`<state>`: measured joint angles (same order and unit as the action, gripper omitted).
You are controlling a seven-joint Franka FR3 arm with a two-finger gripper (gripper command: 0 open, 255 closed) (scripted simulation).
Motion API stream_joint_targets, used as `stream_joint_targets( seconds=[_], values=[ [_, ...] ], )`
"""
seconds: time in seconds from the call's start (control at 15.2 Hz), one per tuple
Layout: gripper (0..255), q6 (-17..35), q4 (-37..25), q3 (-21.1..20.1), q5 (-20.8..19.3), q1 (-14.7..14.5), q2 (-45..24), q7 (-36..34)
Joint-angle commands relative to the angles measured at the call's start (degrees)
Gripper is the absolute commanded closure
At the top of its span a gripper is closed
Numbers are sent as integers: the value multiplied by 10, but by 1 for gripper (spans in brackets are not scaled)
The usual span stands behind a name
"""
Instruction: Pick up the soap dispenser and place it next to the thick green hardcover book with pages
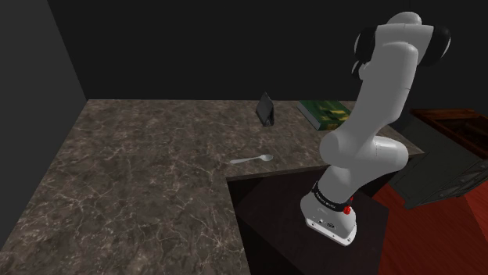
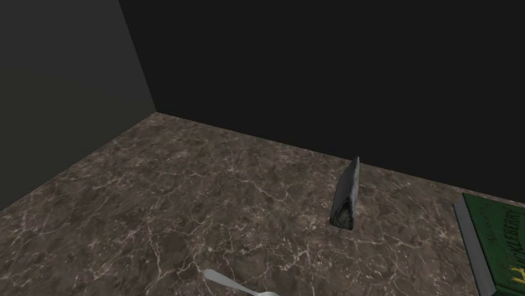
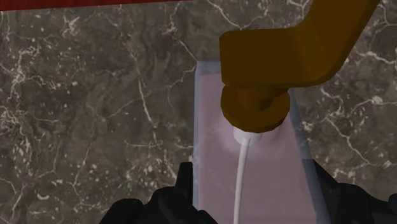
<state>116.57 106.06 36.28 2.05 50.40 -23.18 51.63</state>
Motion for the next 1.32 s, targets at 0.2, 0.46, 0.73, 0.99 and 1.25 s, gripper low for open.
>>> stream_joint_targets(
  seconds=[0.2,0.46,0.73,0.99,1.25],
  values=[
    [255,1,4,-2,1,-2,-2,0],
    [0,2,7,-2,0,-4,0,-2],
    [0,-17,-9,0,-2,-4,4,-2],
    [0,-67,-47,3,-10,-10,17,-7],
    [0,-67,-47,3,-10,-10,17,-7]
  ],
)
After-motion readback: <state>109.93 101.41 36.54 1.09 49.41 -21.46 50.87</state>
